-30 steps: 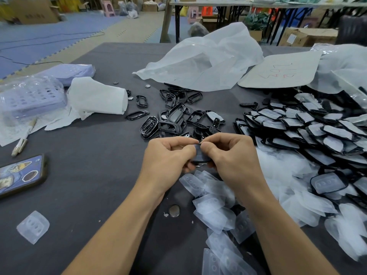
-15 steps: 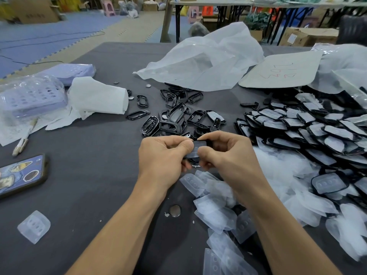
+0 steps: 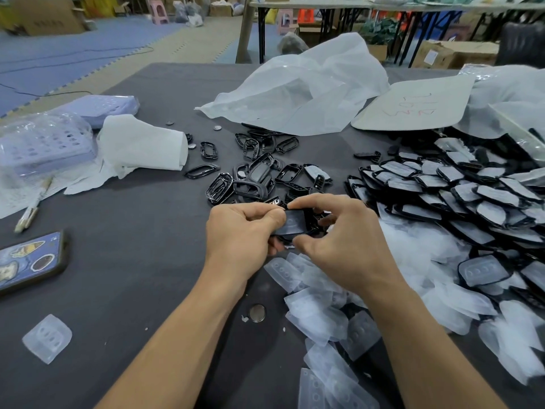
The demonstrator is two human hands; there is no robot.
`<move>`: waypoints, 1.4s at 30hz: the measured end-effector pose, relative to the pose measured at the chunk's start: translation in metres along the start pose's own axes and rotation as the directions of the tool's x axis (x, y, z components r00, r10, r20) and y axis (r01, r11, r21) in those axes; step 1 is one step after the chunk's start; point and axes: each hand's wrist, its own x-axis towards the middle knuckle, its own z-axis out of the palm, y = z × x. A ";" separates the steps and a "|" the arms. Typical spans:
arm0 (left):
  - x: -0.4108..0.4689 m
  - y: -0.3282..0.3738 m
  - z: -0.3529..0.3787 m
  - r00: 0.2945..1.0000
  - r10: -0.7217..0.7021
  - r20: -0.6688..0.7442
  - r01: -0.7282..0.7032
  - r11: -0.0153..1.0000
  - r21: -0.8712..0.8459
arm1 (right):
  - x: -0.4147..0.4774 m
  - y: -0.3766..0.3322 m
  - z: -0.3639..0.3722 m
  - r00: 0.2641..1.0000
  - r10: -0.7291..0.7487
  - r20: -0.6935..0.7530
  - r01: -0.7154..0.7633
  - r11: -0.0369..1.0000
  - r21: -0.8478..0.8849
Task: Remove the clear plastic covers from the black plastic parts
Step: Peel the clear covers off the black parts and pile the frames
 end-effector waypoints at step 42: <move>0.040 -0.014 -0.015 0.930 0.310 0.197 -0.338 0.516 0.787 | 0.011 0.022 0.009 0.993 0.088 -0.080 -0.109 0.940 -0.323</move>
